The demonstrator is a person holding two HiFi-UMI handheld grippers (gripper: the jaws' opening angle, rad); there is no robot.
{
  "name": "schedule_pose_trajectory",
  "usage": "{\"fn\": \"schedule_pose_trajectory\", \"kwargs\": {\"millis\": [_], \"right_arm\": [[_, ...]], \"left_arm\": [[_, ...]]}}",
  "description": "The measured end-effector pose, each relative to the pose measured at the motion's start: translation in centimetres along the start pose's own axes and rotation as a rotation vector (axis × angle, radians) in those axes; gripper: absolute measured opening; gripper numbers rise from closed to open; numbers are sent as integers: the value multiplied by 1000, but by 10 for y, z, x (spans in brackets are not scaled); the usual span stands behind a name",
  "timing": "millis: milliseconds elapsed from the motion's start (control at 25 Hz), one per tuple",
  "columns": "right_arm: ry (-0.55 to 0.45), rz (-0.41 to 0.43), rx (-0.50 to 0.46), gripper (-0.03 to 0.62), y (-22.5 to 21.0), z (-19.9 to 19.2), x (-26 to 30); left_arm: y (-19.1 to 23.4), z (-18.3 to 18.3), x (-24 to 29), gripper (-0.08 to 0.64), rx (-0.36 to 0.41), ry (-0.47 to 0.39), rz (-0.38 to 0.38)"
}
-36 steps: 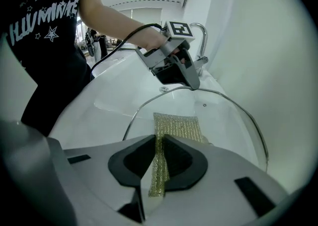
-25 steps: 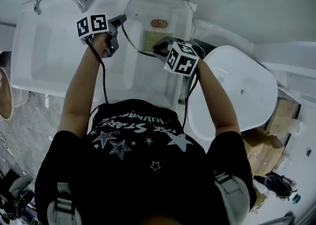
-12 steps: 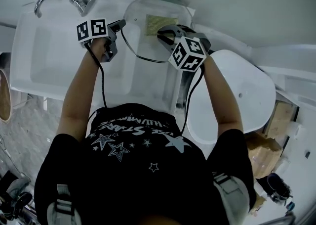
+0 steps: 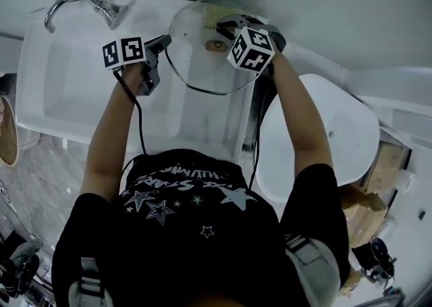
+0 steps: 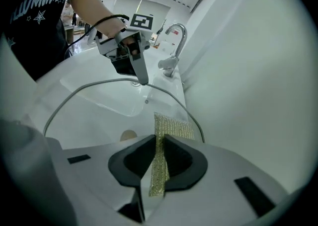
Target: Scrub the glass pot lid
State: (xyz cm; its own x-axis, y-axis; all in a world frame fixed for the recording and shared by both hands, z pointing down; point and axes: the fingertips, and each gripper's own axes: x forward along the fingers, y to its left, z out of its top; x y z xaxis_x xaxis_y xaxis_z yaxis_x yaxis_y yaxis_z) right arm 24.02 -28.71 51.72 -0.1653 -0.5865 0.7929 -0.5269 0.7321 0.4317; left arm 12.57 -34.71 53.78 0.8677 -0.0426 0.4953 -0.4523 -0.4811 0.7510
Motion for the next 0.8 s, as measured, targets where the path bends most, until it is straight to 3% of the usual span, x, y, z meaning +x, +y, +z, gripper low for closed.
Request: {"fn": "schedule_pose_trajectory", "kwargs": {"millis": [800], "right_arm": [[110, -80, 314, 57, 37, -46, -22]], "left_arm": [[-1, -1, -1, 66, -2, -7, 4]]}}
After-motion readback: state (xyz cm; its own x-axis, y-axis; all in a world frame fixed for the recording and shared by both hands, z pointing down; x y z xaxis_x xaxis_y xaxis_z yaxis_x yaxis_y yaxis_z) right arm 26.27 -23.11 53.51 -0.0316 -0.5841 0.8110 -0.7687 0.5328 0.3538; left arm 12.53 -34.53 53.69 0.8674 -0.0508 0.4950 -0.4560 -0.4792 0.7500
